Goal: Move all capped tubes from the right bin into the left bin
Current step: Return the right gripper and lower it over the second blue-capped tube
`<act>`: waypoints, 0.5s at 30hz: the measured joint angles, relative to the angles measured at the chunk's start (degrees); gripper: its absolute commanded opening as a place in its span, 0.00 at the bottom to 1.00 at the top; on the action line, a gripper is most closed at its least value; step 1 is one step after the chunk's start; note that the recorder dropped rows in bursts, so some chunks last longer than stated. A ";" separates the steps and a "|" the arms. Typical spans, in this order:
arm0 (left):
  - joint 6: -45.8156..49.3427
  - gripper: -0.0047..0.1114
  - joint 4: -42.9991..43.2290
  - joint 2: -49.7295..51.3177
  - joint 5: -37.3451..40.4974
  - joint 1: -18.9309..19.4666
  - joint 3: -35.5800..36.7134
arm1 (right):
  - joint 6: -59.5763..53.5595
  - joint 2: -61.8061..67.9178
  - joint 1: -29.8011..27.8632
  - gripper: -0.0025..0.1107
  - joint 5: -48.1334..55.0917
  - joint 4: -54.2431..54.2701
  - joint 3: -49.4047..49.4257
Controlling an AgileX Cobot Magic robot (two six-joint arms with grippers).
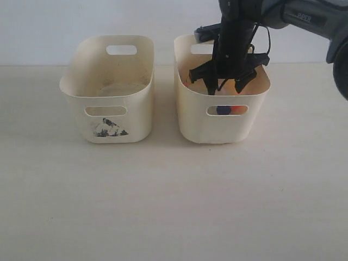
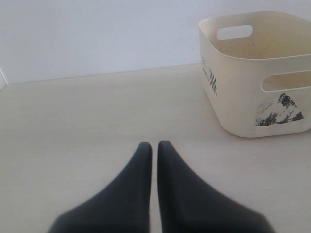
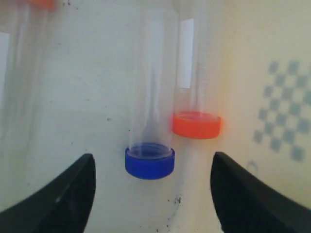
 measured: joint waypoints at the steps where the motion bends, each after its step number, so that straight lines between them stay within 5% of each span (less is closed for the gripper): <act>1: 0.00 0.08 0.00 0.00 0.00 0.00 0.00 | 0.15 0.44 0.00 0.58 0.00 -0.66 0.00; 15: 0.00 0.08 0.00 0.00 0.00 0.00 0.00 | 0.26 1.08 0.00 0.58 0.44 -1.58 -0.35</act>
